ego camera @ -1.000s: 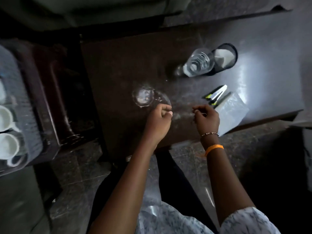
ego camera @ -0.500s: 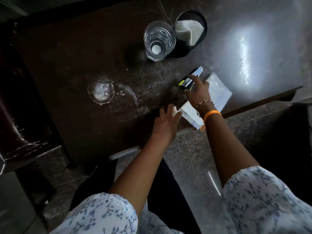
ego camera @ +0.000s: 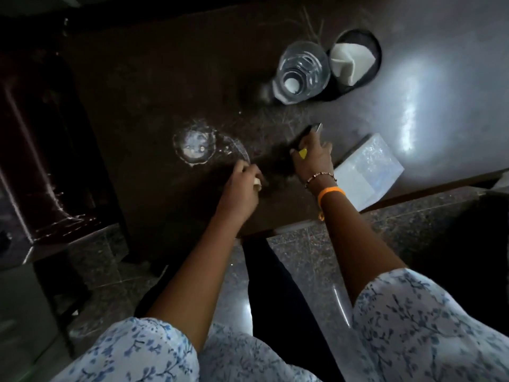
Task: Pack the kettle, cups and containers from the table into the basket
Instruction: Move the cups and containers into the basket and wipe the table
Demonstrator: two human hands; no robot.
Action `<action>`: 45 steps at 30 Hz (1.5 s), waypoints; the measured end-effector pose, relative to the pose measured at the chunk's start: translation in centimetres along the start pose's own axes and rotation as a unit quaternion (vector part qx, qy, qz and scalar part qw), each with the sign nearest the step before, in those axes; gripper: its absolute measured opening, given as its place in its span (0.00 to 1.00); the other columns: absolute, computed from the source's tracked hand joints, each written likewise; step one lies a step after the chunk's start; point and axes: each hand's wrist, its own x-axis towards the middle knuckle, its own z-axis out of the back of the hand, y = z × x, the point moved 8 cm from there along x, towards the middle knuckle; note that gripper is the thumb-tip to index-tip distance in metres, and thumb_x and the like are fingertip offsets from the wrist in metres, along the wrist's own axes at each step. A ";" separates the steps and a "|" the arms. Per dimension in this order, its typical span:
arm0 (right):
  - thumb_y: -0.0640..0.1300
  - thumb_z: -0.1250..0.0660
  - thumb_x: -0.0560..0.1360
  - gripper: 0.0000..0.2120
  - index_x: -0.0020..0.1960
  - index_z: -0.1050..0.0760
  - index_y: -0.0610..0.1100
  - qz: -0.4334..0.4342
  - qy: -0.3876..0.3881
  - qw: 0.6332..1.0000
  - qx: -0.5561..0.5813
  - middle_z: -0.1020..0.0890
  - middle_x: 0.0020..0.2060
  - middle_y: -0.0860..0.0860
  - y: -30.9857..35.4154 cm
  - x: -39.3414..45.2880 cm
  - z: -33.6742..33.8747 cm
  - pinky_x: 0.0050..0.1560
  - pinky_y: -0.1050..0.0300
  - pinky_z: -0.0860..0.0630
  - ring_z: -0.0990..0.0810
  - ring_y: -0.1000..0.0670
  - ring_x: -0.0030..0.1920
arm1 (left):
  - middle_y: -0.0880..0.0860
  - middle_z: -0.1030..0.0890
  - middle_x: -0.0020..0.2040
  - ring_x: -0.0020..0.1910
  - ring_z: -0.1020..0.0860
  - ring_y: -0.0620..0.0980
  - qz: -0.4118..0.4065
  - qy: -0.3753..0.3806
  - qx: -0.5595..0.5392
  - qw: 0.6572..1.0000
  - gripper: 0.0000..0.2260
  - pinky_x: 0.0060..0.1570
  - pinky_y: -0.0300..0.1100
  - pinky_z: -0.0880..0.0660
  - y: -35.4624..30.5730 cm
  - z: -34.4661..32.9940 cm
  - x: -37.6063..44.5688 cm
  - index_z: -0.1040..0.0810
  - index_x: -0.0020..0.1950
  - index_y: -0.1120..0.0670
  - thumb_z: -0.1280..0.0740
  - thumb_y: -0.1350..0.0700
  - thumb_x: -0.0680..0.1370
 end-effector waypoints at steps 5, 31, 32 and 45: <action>0.40 0.40 0.77 0.08 0.53 0.30 0.37 0.045 0.023 0.996 0.078 0.22 0.50 0.40 4.8 -5.5 -3.1 0.46 0.54 0.35 0.25 0.40 0.54 | 0.56 0.23 0.52 0.50 0.25 0.50 0.127 -0.148 -0.184 0.963 0.07 0.45 0.31 0.36 6.2 9.0 -3.0 0.20 0.48 0.57 0.31 0.63 0.72; 0.39 0.33 0.74 0.03 0.47 0.23 0.41 0.326 0.133 0.922 0.159 0.25 0.30 0.52 50.7 -19.9 -21.1 0.33 0.63 0.28 0.28 0.58 0.27 | 0.57 0.18 0.47 0.48 0.21 0.54 0.143 -0.399 -0.481 0.768 0.09 0.53 0.46 0.25 28.2 35.4 -16.9 0.21 0.44 0.57 0.33 0.70 0.70; 0.40 0.33 0.73 0.05 0.48 0.22 0.40 0.337 0.117 0.924 0.140 0.25 0.30 0.53 52.0 -19.6 -21.7 0.34 0.63 0.28 0.27 0.60 0.26 | 0.58 0.19 0.47 0.49 0.21 0.55 0.142 -0.399 -0.492 0.761 0.08 0.54 0.48 0.24 28.4 35.5 -16.7 0.21 0.43 0.59 0.33 0.70 0.70; 0.44 0.33 0.73 0.10 0.52 0.19 0.41 0.448 0.012 0.887 -0.108 0.16 0.52 0.41 62.1 -20.4 -28.2 0.51 0.55 0.26 0.20 0.44 0.55 | 0.57 0.20 0.52 0.52 0.22 0.54 0.108 -0.377 -0.471 0.790 0.10 0.53 0.42 0.25 29.1 37.2 -14.4 0.22 0.48 0.59 0.37 0.70 0.71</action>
